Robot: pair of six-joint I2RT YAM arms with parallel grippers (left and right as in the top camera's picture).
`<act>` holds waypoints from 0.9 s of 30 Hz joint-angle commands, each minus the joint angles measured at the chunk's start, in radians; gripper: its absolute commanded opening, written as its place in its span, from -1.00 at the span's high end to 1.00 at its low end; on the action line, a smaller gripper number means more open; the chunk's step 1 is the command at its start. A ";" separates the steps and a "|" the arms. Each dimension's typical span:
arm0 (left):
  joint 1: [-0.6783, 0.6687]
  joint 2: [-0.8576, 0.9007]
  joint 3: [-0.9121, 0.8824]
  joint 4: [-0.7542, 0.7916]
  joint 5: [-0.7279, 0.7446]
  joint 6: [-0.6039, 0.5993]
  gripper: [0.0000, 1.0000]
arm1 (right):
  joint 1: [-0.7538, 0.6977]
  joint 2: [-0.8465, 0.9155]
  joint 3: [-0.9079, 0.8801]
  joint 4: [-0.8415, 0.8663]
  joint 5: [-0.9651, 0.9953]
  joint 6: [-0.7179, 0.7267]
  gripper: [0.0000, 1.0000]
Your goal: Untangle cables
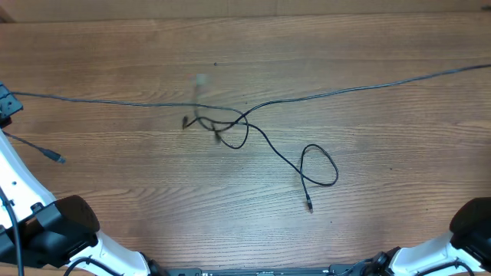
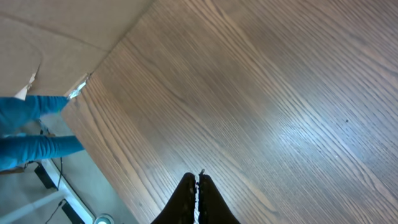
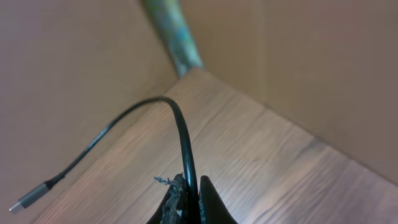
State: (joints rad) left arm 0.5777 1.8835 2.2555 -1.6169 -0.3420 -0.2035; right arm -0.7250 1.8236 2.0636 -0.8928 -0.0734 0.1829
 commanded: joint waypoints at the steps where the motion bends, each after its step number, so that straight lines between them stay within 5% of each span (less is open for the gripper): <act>1: 0.048 0.007 -0.002 0.003 -0.030 -0.003 0.91 | -0.058 0.051 0.031 0.010 0.051 0.008 0.93; 14: 0.083 0.007 -0.002 0.002 0.038 -0.002 0.91 | -0.112 0.122 0.030 0.001 -0.051 0.034 0.93; 20: 0.082 0.007 -0.002 0.003 0.248 0.013 0.91 | -0.084 0.122 0.030 0.001 -0.237 0.032 0.92; 27: 0.019 0.007 -0.002 0.013 0.452 0.187 0.91 | 0.034 0.122 0.030 -0.001 -0.281 0.021 0.92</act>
State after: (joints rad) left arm 0.6350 1.8835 2.2555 -1.6077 -0.0135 -0.1135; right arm -0.7498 1.9499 2.0644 -0.9012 -0.3107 0.2089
